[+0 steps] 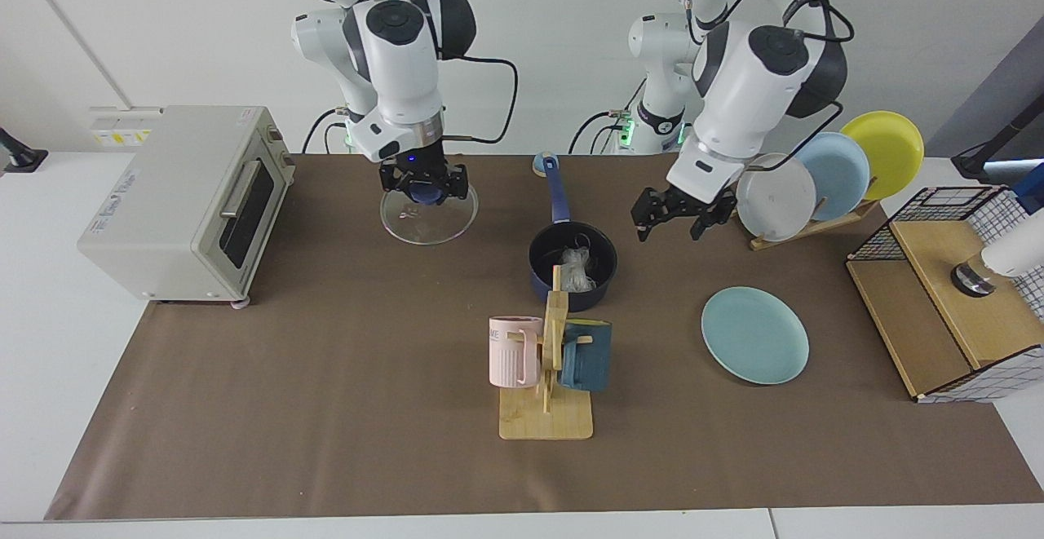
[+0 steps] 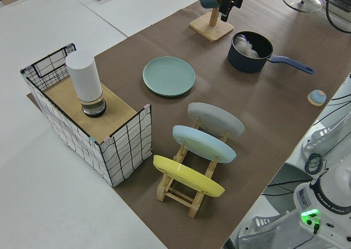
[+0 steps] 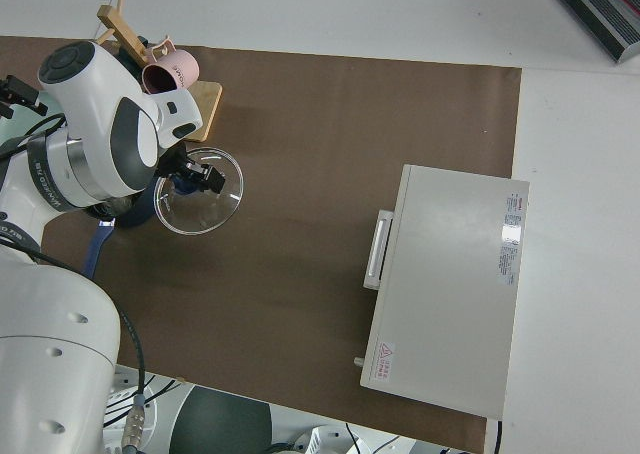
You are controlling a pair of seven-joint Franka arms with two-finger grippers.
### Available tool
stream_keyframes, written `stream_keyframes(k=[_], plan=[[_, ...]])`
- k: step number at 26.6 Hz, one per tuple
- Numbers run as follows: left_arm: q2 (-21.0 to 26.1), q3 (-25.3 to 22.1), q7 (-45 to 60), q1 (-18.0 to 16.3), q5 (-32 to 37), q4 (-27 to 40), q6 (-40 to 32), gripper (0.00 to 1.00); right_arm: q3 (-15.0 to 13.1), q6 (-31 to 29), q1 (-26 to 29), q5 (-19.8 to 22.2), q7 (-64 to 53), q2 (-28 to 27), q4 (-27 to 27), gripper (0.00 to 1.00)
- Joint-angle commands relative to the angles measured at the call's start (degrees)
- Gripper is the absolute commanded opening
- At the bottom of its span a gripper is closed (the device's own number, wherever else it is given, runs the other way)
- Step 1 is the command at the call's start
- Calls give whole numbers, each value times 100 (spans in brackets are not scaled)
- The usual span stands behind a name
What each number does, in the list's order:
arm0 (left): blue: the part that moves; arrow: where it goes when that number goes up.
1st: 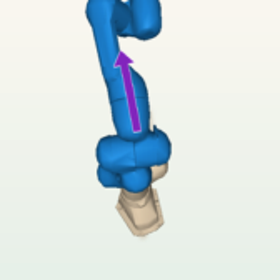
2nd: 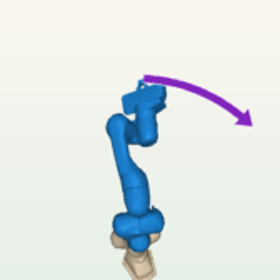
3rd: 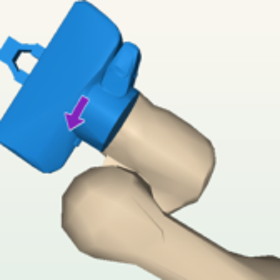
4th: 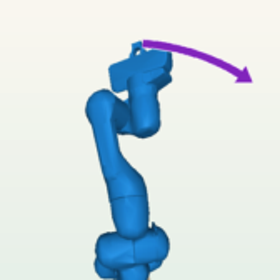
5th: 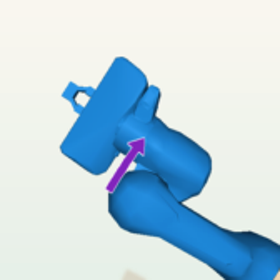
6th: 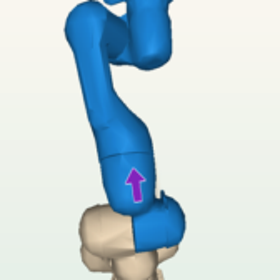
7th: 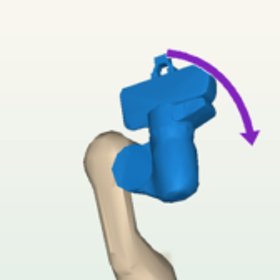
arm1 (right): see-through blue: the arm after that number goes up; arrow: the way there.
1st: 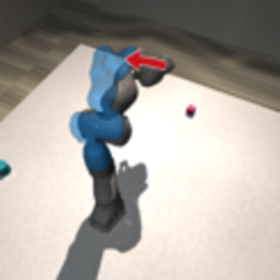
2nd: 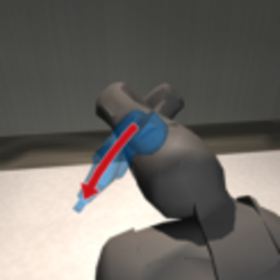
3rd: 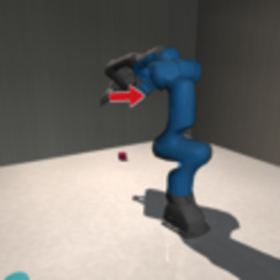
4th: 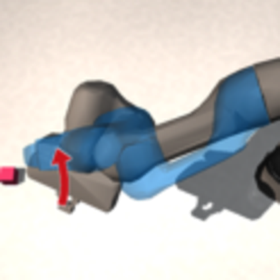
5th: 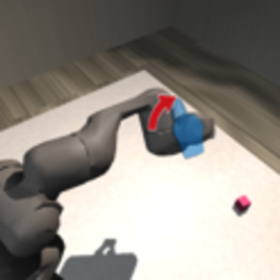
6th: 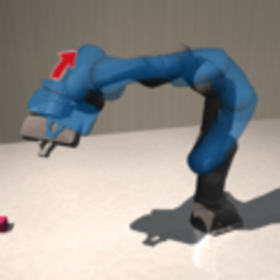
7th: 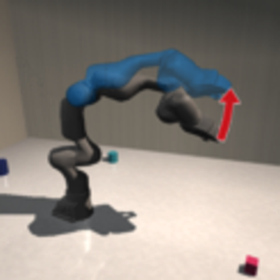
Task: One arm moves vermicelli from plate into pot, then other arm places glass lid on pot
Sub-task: 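Withdraw the left gripper while the right gripper carries the lid toward the saucepan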
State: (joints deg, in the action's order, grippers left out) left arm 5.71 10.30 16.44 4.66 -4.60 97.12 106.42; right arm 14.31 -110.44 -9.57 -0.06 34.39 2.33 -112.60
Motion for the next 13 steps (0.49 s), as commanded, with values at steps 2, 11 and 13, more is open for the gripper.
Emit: stream_keyframes(k=[2,11,13], plan=[[-570,-607,-939,-26,108,35,-683,100,520,-136,25,-65,945,-109,202,0],[-887,-933,-2091,-457,144,52,-1071,100,1250,-57,-176,593,2624,-1084,994,0],[-887,-942,-2119,-475,144,61,-1027,100,1311,-48,-256,752,2993,-1365,1168,0]])
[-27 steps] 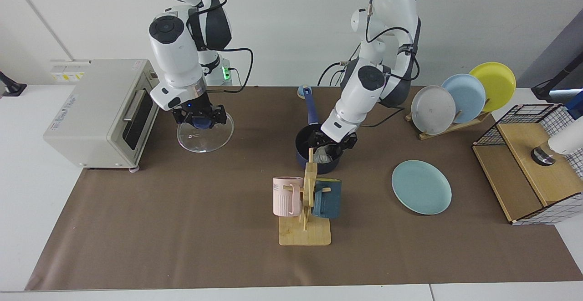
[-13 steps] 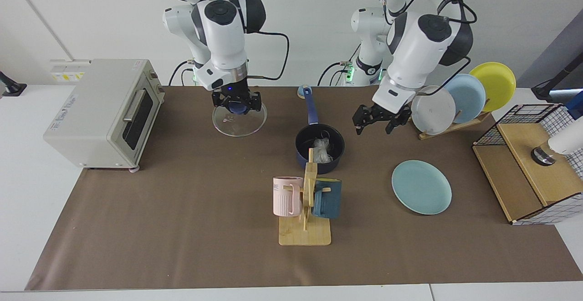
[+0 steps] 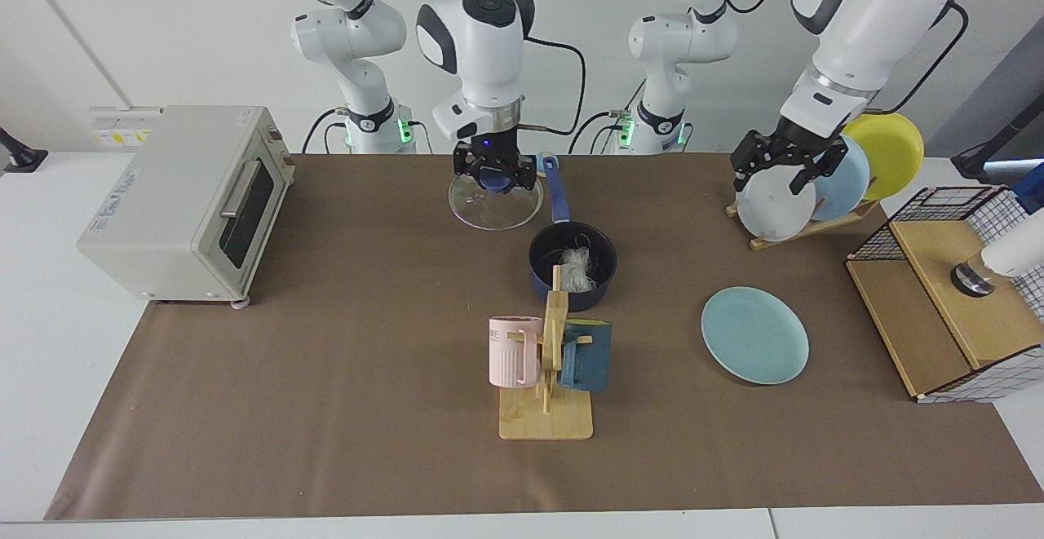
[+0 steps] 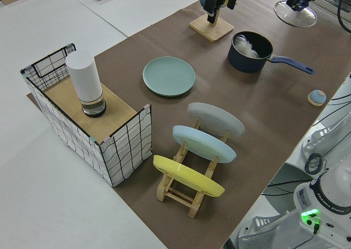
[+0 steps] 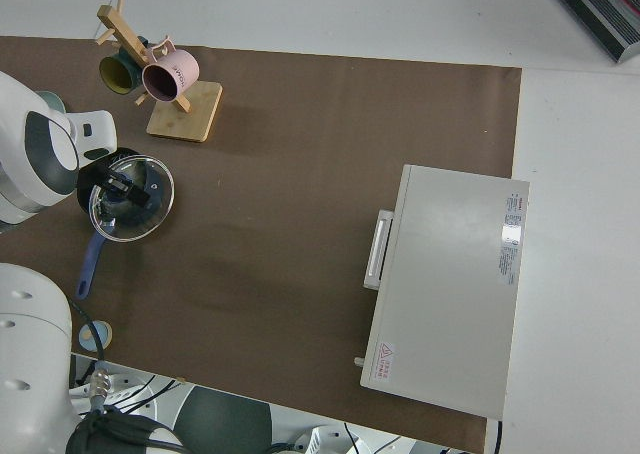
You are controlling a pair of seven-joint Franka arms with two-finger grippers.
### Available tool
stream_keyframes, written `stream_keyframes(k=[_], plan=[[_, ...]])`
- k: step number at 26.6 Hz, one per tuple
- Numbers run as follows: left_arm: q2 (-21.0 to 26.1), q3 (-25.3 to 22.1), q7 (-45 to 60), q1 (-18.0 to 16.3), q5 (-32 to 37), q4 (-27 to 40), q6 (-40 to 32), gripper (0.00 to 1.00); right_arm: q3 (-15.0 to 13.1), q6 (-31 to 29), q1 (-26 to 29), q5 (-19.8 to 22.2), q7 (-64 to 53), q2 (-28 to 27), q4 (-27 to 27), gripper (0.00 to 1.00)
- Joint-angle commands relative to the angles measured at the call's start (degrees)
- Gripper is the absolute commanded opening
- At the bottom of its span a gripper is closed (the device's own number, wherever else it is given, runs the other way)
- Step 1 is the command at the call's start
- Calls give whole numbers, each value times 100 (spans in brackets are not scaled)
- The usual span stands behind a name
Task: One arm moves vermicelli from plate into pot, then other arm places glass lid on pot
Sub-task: 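Withdraw the left gripper while the right gripper carries the lid toward the saucepan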
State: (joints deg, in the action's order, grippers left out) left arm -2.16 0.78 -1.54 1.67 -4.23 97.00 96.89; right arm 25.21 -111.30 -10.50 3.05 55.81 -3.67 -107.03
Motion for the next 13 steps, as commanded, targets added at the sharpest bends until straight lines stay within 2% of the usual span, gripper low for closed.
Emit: stream_keyframes(k=[1,8,13], plan=[[-109,1,-304,-176,107,82,-48,100,264,73,-215,502,1027,-941,892,0],[-109,-104,-268,-167,133,99,-117,100,326,565,-734,1135,1792,-2075,2308,0],[-109,-104,-268,-167,344,108,-135,100,318,574,-936,1381,2004,-2568,2783,0]])
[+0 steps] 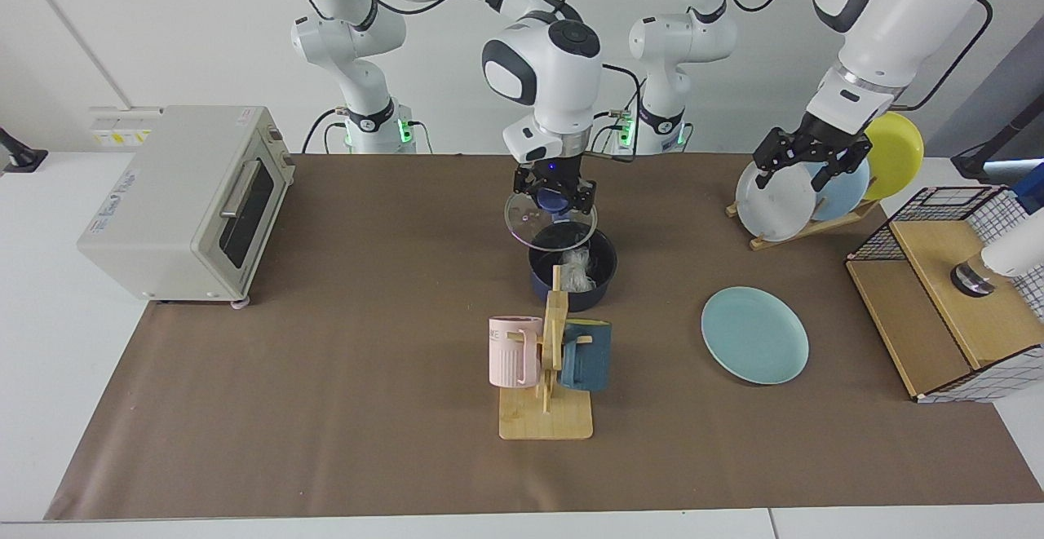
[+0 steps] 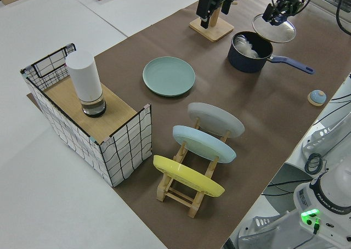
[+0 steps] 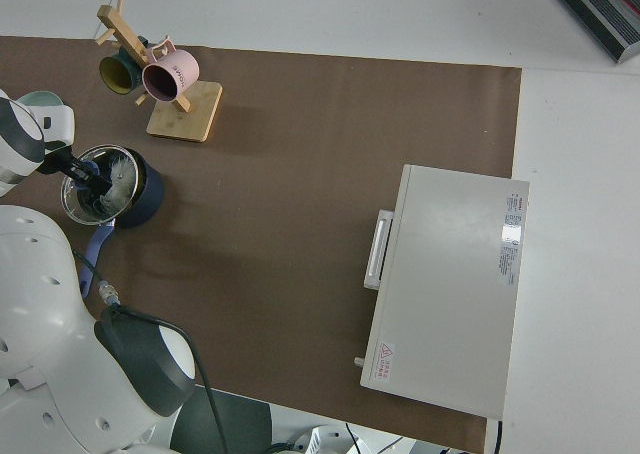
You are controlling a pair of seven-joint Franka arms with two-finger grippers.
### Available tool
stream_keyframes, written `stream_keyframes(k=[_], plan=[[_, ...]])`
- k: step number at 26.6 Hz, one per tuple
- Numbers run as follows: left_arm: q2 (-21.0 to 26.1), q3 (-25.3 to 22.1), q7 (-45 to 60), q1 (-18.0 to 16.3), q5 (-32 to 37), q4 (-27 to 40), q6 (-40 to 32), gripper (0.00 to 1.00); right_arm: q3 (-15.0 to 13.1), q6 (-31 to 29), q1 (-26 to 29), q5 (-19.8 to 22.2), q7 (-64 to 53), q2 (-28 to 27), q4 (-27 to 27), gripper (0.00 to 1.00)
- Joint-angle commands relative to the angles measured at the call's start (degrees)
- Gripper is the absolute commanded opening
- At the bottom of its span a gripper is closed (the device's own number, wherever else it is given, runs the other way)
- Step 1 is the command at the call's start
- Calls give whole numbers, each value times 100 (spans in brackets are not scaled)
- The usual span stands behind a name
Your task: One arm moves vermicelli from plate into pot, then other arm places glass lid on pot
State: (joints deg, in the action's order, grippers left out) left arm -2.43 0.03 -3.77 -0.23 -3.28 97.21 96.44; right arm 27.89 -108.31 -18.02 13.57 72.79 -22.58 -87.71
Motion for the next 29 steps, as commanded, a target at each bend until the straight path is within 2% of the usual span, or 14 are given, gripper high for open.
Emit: stream_keyframes(k=[1,8,13,18,29], plan=[[-82,-29,-45,23,293,87,-90,100,41,276,-228,383,341,-755,930,0],[-125,-21,-19,32,320,105,-503,100,32,258,-281,559,500,-1301,1537,0],[-126,-21,-10,40,320,105,-512,100,-12,126,-264,603,482,-1424,1564,0],[-126,-12,-19,58,320,96,-521,100,-12,109,-273,656,491,-1687,1827,0],[-126,32,-36,84,320,34,-433,100,23,117,-308,665,491,-1732,1801,0]])
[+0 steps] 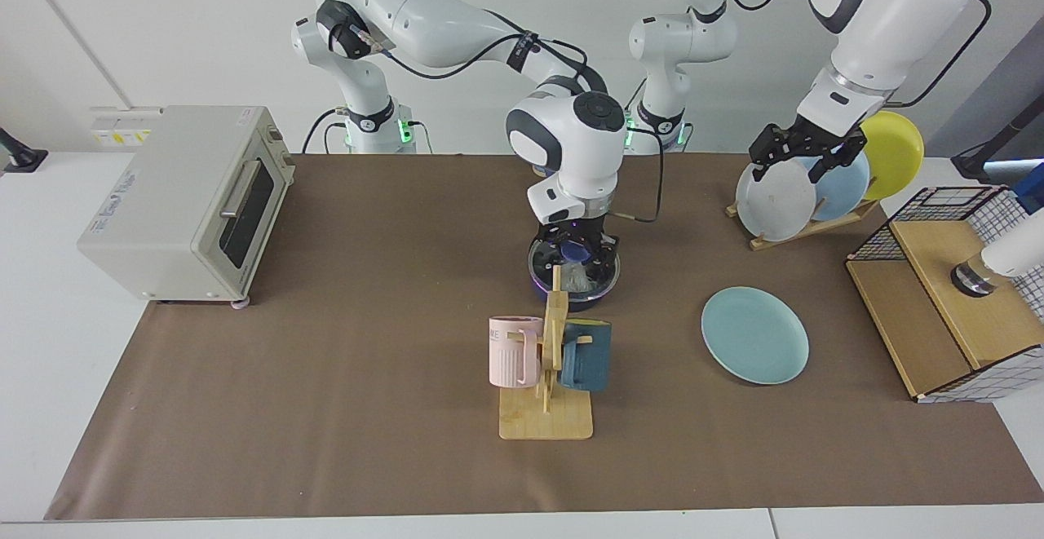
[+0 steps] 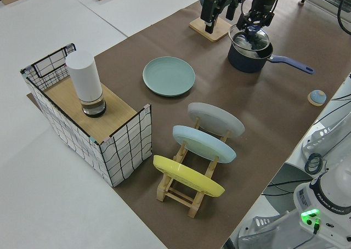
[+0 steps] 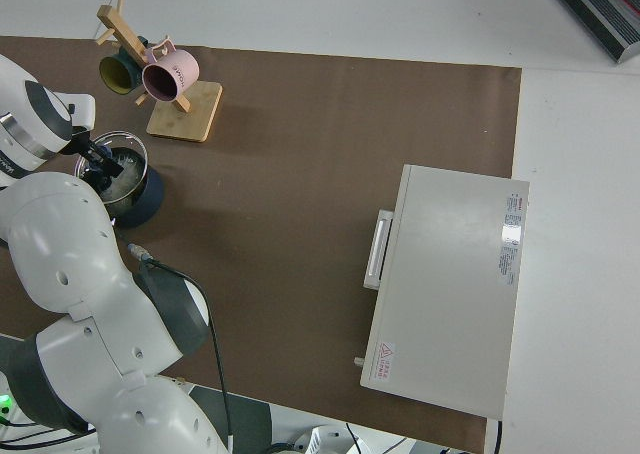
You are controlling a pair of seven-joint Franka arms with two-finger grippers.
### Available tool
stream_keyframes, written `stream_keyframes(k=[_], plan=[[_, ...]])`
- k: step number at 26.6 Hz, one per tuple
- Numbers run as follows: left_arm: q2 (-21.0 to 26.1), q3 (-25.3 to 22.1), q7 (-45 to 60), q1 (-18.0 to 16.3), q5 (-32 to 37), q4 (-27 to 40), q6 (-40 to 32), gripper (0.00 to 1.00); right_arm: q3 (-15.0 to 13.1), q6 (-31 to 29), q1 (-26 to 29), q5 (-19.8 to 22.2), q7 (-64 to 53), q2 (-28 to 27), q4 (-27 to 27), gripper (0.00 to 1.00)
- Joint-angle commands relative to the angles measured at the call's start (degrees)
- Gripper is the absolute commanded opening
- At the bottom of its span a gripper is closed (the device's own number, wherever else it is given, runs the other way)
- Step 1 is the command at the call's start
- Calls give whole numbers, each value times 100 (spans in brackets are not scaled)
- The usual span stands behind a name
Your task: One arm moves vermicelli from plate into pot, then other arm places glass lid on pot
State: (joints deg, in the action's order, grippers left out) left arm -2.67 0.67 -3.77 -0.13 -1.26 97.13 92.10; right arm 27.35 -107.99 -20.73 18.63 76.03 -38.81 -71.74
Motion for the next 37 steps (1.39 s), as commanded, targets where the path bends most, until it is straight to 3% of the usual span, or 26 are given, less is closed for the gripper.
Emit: stream_keyframes(k=[1,37], plan=[[-102,-32,-36,75,117,43,1,100,86,102,-36,150,166,-109,204,0],[-102,-14,-36,84,117,43,1,100,104,287,-45,70,342,-65,-16,0]])
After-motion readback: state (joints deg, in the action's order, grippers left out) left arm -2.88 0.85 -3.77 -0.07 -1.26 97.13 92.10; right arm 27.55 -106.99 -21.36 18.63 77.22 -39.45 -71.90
